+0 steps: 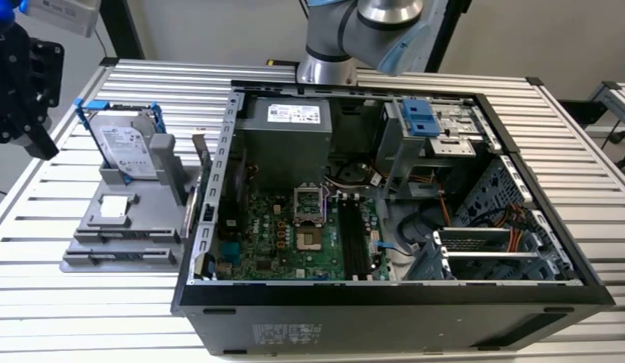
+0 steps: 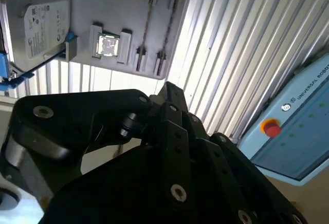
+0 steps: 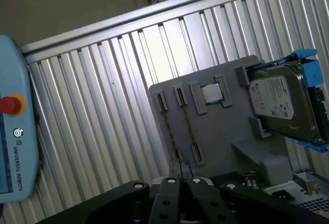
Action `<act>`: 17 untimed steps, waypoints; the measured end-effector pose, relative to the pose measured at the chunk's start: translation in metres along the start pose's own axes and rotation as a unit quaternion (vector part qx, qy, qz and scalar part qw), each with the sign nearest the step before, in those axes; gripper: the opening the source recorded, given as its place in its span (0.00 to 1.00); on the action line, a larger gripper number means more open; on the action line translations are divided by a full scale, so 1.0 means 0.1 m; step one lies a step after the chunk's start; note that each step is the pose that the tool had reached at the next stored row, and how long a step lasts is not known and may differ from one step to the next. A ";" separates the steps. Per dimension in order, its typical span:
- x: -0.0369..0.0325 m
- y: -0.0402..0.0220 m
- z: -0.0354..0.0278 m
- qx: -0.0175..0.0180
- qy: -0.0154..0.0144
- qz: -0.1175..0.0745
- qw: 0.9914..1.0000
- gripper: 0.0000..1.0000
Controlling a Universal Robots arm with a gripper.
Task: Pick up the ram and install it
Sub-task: 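Pick up the ram and move it above insertion slot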
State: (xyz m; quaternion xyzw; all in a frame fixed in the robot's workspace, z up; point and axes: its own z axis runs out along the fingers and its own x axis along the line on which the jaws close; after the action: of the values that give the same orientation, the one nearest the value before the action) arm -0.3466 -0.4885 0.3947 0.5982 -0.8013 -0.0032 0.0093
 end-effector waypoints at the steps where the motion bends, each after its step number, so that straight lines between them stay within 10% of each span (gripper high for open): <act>1: 0.000 0.000 0.000 0.000 0.000 -0.008 1.000 0.00; 8: 0.000 0.000 -0.001 0.003 0.000 -0.072 0.997 0.00; 17: 0.000 0.001 0.000 0.010 -0.006 -0.144 0.990 0.00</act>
State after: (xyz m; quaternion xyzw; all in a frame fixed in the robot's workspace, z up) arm -0.3466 -0.4885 0.3947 0.7074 -0.7068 -0.0002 -0.0019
